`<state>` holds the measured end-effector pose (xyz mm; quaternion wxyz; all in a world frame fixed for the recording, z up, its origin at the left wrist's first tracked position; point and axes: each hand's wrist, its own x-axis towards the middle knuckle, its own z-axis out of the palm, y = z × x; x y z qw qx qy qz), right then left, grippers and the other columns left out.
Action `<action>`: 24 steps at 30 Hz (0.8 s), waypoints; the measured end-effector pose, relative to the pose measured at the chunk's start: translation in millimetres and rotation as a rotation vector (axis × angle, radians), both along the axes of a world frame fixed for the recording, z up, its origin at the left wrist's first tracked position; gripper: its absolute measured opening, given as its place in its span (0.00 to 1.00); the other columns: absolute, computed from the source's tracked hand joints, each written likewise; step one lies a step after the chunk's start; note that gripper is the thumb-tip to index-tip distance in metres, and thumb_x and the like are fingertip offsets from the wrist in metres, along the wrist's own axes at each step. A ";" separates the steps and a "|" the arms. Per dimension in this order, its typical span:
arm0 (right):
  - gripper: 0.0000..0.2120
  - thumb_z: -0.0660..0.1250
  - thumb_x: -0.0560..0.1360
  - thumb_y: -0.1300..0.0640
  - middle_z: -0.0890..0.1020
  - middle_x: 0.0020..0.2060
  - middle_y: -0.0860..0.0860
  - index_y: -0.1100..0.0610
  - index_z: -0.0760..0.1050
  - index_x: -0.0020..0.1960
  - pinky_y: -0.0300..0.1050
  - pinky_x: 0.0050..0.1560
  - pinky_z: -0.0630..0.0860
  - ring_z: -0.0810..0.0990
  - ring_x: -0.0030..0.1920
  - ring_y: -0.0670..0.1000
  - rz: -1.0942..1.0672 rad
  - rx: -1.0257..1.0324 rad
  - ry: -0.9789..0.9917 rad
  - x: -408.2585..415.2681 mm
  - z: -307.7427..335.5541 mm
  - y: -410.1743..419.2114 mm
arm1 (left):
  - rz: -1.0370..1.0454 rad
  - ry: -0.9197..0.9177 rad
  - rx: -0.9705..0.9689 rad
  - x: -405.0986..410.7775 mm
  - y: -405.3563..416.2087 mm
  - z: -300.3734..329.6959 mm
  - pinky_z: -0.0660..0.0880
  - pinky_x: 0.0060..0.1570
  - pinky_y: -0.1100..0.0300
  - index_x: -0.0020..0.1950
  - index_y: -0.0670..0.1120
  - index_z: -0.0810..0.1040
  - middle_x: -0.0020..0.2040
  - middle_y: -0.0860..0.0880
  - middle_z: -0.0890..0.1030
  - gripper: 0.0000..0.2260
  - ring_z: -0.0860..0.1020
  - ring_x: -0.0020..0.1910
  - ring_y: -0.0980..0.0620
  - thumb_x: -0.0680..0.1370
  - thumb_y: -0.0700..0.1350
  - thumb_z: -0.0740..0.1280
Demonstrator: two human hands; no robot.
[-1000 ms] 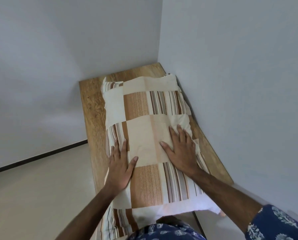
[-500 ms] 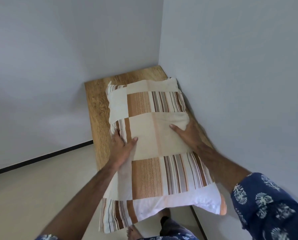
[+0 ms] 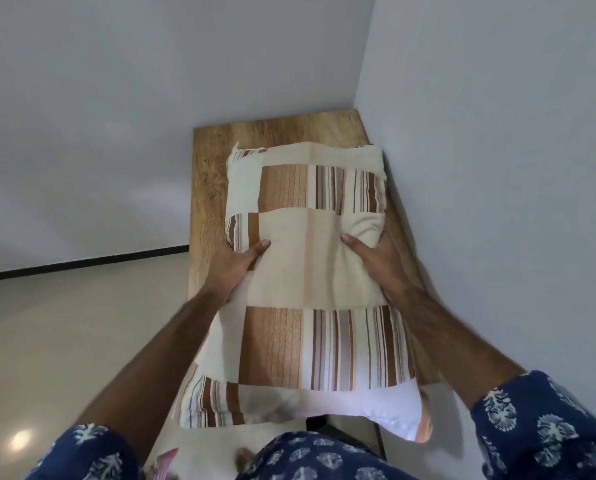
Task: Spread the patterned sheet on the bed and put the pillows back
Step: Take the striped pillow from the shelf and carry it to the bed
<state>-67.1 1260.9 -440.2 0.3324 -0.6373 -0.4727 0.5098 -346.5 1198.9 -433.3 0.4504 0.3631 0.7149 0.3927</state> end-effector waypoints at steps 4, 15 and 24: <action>0.22 0.79 0.70 0.49 0.86 0.55 0.48 0.50 0.78 0.61 0.50 0.56 0.83 0.85 0.55 0.50 0.018 0.041 0.189 -18.6 32.5 -17.9 | 0.127 0.031 0.088 -11.0 -29.0 27.9 0.77 0.42 0.68 0.66 0.57 0.72 0.54 0.62 0.81 0.26 0.81 0.48 0.62 0.71 0.58 0.78; 0.31 0.78 0.71 0.49 0.84 0.59 0.49 0.50 0.71 0.70 0.48 0.53 0.83 0.84 0.58 0.50 0.580 0.080 0.332 -171.4 91.8 -149.4 | 0.578 0.112 0.224 -115.7 -276.3 70.8 0.79 0.50 0.62 0.69 0.54 0.72 0.58 0.57 0.82 0.33 0.82 0.54 0.59 0.69 0.60 0.79; 0.31 0.77 0.72 0.49 0.83 0.59 0.49 0.50 0.68 0.70 0.52 0.51 0.84 0.86 0.54 0.51 1.146 -0.038 0.386 -345.0 103.7 -398.9 | 1.053 0.253 0.224 -169.0 -617.2 78.3 0.74 0.68 0.46 0.70 0.60 0.64 0.66 0.53 0.73 0.39 0.75 0.65 0.51 0.65 0.68 0.76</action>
